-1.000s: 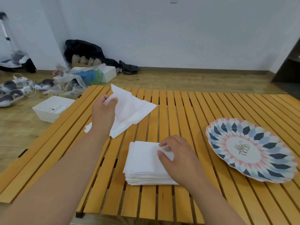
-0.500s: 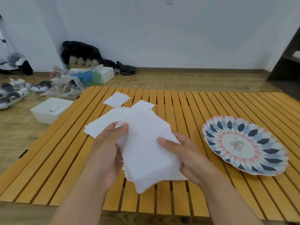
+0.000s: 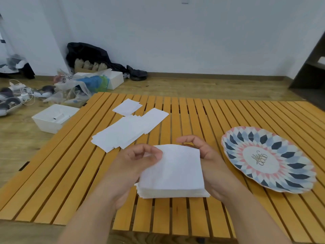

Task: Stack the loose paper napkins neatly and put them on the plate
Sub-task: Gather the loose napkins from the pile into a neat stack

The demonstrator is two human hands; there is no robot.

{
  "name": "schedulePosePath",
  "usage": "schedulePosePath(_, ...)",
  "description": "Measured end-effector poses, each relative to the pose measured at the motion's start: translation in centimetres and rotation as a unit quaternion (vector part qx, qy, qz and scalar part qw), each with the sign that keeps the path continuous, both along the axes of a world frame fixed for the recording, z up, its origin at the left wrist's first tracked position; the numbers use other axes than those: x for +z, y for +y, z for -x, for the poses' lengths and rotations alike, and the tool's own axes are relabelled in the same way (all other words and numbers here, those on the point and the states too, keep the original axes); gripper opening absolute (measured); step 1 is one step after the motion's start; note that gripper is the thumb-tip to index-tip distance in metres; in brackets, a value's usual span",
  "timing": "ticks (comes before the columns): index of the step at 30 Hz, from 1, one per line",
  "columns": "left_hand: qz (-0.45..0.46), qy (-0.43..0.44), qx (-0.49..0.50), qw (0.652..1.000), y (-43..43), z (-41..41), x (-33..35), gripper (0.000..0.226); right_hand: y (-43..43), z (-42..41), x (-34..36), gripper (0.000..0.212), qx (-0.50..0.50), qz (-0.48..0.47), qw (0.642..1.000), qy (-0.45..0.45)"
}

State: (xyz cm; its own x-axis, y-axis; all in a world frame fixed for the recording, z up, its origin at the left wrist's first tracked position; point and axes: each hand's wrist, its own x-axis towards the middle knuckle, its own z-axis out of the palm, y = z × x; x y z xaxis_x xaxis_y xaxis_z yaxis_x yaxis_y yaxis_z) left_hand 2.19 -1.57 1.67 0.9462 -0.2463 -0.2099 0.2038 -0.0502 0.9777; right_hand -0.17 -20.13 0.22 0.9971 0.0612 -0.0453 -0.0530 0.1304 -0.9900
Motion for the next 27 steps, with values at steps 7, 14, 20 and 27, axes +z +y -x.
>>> schedulePosePath(7,-0.076,-0.036,0.054,0.995,-0.3,-0.9,-1.4,0.022,-0.9,-0.5,-0.6,0.016,-0.050,0.085,0.995,0.029)
schedulePosePath(14,-0.188,-0.091,0.010,0.978,-1.3,-1.5,-2.8,0.025,-1.1,-1.1,-1.3,0.033,-0.113,0.126,0.979,0.110)
schedulePosePath(20,-0.339,-0.178,-0.024,0.924,-1.5,-2.3,-4.5,0.030,-1.1,-0.9,-2.3,0.009,-0.107,0.343,0.932,0.040)
schedulePosePath(27,-0.361,-0.241,0.011,0.901,-1.7,-3.3,-5.3,0.034,-0.9,-1.1,-3.4,0.008,-0.111,0.457,0.882,-0.006)
